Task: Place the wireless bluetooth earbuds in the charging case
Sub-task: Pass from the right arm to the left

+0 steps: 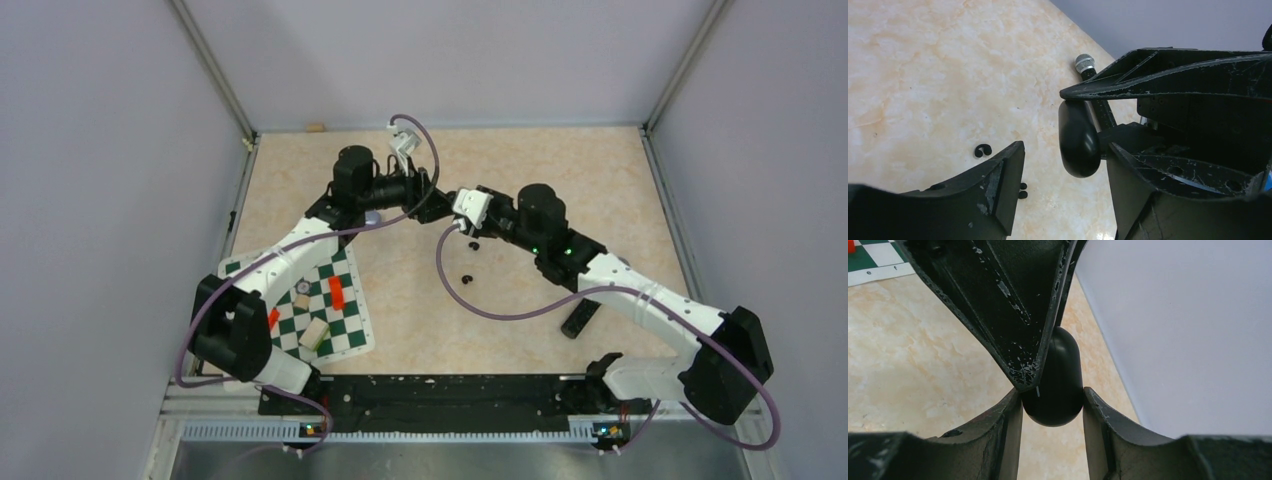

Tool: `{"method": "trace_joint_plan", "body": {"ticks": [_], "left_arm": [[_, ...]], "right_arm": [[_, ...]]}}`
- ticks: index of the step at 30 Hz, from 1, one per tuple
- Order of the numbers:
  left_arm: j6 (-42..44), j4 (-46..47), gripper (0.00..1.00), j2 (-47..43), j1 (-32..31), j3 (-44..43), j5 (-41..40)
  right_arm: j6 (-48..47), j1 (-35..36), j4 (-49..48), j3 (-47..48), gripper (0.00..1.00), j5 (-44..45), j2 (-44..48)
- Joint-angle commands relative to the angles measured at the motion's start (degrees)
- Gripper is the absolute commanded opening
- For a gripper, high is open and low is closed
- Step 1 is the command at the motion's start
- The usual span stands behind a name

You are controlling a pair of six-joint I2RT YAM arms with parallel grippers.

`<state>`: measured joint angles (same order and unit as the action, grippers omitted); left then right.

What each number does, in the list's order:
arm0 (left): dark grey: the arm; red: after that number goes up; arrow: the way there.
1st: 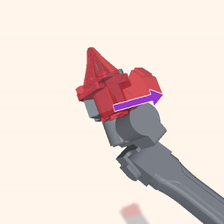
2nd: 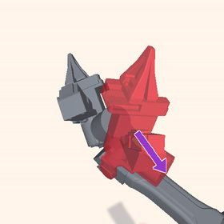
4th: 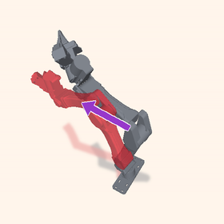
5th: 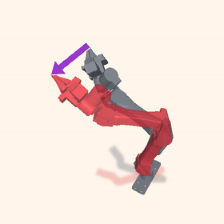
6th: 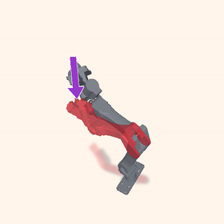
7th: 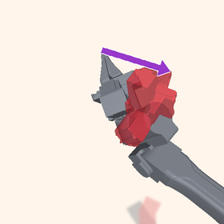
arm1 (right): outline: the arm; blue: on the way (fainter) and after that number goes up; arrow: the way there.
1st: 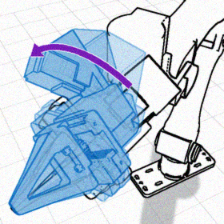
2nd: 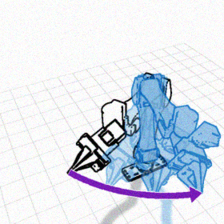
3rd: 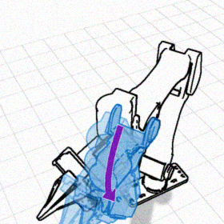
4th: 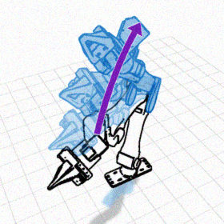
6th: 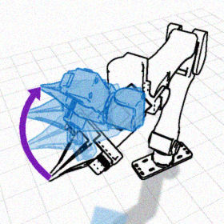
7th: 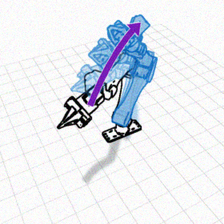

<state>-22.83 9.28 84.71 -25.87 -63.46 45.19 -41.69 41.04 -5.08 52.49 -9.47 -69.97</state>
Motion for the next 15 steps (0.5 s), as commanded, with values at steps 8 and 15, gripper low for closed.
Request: {"method": "trace_joint_plan", "body": {"ticks": [8, 15], "left_arm": [[2.08, 0.56, 0.52, 1.12, -0.96, -3.02, 1.38], [2.71, 0.27, 0.35, 1.19, -1.27, -3.09, 2.00]], "right_arm": [[-1.55, 2.82, -2.95, 0.32, 0.10, 1.88, -0.35], [-1.71, 3.75, -3.75, 0.33, 0.11, 3.63, -0.82]]}}
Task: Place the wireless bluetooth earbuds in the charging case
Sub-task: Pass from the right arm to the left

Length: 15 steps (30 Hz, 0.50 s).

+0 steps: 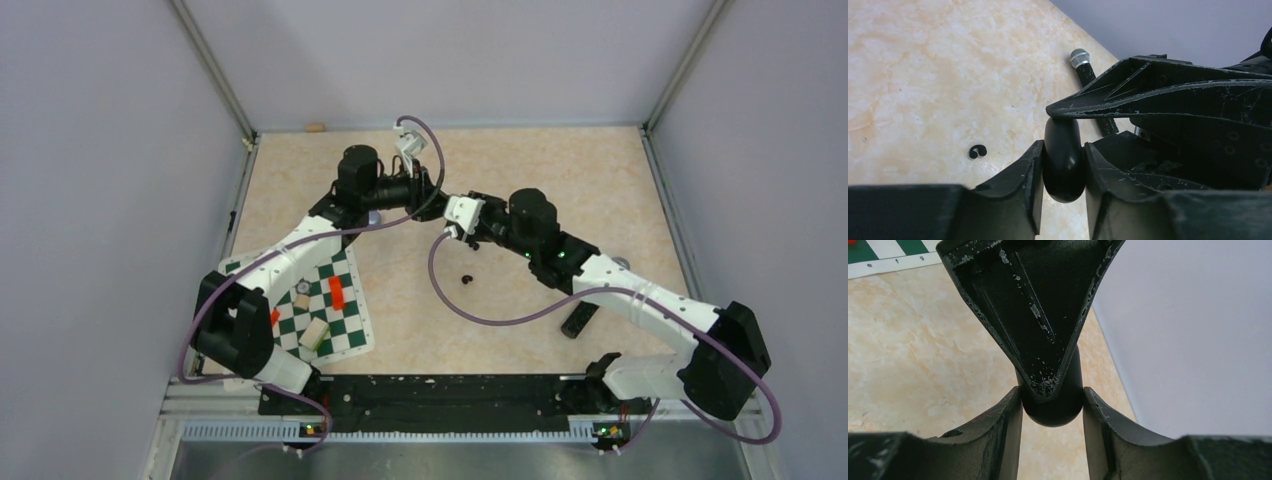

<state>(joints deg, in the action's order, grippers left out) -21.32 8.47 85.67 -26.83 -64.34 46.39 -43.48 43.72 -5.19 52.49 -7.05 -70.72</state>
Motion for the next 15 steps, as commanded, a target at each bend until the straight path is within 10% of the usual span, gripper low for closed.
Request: {"method": "trace_joint_plan", "body": {"ticks": [1, 5, 10, 15], "left_arm": [[1.46, 0.99, 0.29, 0.20, -0.35, -2.23, 0.99], [1.98, 0.75, 0.12, -0.13, -0.40, -2.26, 1.58], [3.58, 0.27, 0.09, -0.60, -0.40, -2.56, 4.25], [12.37, -5.94, 0.09, -1.84, -0.37, -4.07, 9.77]], "right_arm": [[0.21, 1.05, -3.91, 0.33, 0.11, 1.62, -0.04], [0.57, 1.09, -4.26, 0.45, 0.24, 2.90, 0.23], [2.31, 0.76, -0.25, 2.04, 0.90, 0.18, 2.25], [6.27, -6.97, 18.03, 9.69, 0.96, -22.84, 5.97]]}}
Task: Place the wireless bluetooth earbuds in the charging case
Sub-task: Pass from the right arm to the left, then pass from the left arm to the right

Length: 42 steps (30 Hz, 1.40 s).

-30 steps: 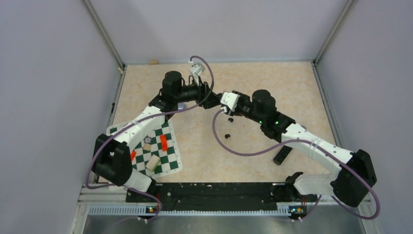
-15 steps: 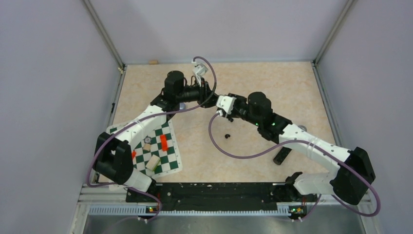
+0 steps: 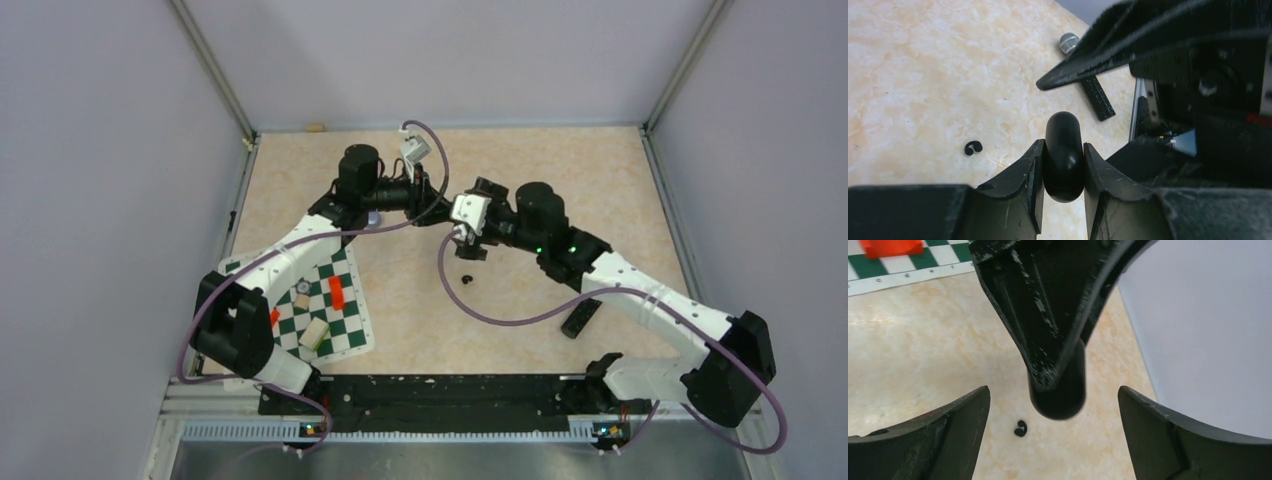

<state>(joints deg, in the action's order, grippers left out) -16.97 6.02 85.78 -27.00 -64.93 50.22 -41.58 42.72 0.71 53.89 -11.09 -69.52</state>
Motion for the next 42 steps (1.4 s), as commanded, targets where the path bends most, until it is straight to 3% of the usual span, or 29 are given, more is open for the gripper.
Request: {"method": "trace_joint_plan", "body": {"ticks": [1, 5, 13, 19, 36, 40, 42], "left_arm": [[10.10, -5.28, 0.09, -2.07, -0.23, -4.00, 7.32], [17.31, -11.97, 0.09, -2.69, -0.31, -5.02, 12.06], [26.00, -18.76, 0.09, -2.09, -2.70, -6.20, 12.64], [30.03, -21.80, 0.08, -1.75, -4.78, -6.45, 11.09], [31.91, -23.34, 0.05, -1.93, -6.06, -6.71, 10.28], [31.96, -23.43, 0.04, -2.01, -6.13, -6.73, 10.43], [32.17, -23.54, 0.04, -1.98, -6.15, -6.79, 10.25]], "right_arm": [[5.69, -8.66, 15.21, 9.76, 0.96, -24.49, 5.15], [11.52, -19.38, 22.66, 12.89, 0.95, -47.55, 4.72], [20.75, -21.39, 25.56, 11.42, 0.68, -62.87, -3.85], [24.35, -20.68, 19.35, 8.67, 0.57, -58.39, -4.66], [19.87, -16.71, 22.80, 8.50, 0.43, -53.71, -8.07], [19.77, -16.66, 23.23, 8.90, 0.27, -53.39, -8.51], [19.38, -16.70, 23.73, 9.16, 0.24, -53.29, -8.61]]}}
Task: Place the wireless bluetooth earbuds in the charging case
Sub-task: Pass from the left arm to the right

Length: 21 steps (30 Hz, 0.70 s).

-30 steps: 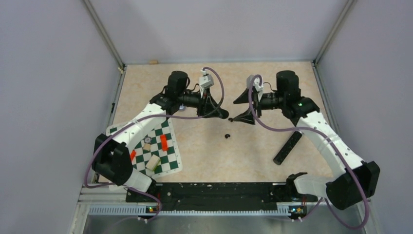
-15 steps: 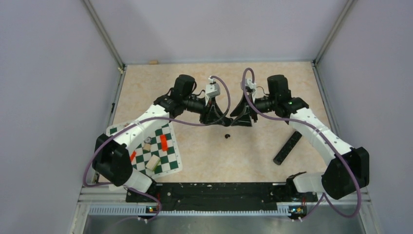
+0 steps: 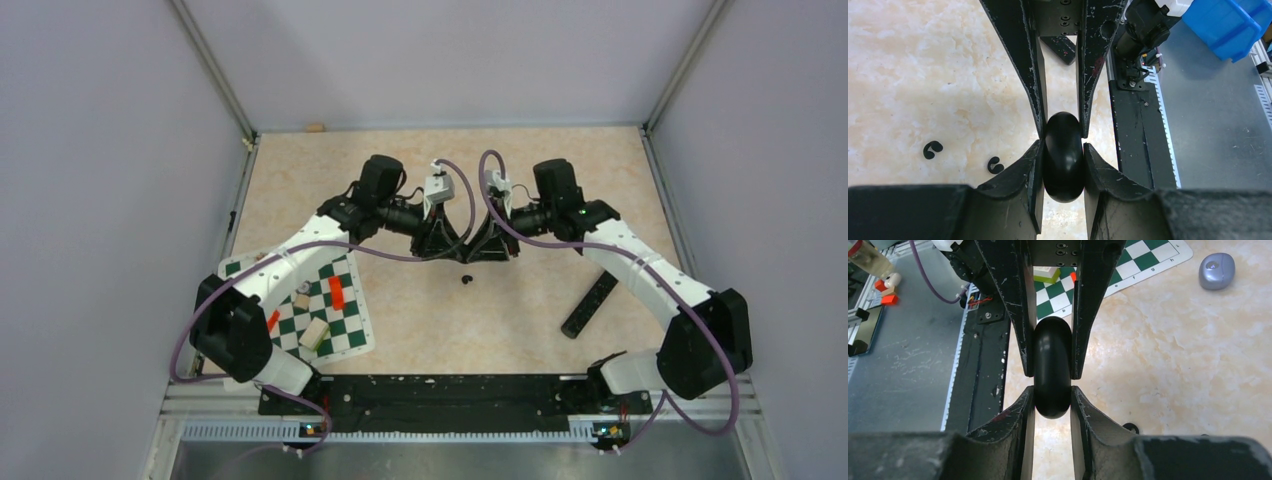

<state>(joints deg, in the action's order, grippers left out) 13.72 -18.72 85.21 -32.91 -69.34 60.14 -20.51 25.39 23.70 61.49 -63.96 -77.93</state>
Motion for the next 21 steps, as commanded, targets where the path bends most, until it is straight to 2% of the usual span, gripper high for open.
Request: {"method": "trace_joint_plan", "body": {"ticks": [1, 4, 5, 6, 8, 12, 18, 21], "left_arm": [[1.69, 1.03, 0.04, -1.37, -0.30, -2.28, 0.20], [2.02, 0.88, 0.06, -1.39, -0.23, -2.16, -0.07], [2.07, 0.83, 0.11, -1.38, -0.23, -2.15, -0.13], [2.02, 0.77, 0.17, -1.45, -0.27, -2.24, -0.22], [1.75, 0.79, 0.38, -1.46, -0.23, -2.21, -0.44], [1.18, 0.79, 0.61, -1.59, -0.29, -2.34, -1.55], [0.01, 1.80, 0.80, -1.89, 0.44, -1.88, -3.49], [-1.87, 3.42, 0.86, -1.67, 0.83, -1.52, -3.95]], "right_arm": [[-2.27, 0.63, 1.24, 1.69, 0.24, -0.63, -0.20], [-4.26, 0.63, 3.03, 2.11, 0.20, -1.92, -0.03], [-4.64, 0.70, 3.37, 2.13, 0.17, -2.38, 0.07], [-5.07, 0.63, 3.71, 2.17, 0.13, -2.95, 0.20], [-5.56, 0.63, 4.38, 2.24, 0.09, -3.57, 0.48], [-6.40, 0.70, 5.38, 2.83, 0.07, -2.82, 1.33], [-5.90, -0.35, 3.90, 3.15, 0.03, -0.05, 3.55], [-3.43, -1.03, 0.45, 2.08, 0.01, 0.49, 4.53]]}}
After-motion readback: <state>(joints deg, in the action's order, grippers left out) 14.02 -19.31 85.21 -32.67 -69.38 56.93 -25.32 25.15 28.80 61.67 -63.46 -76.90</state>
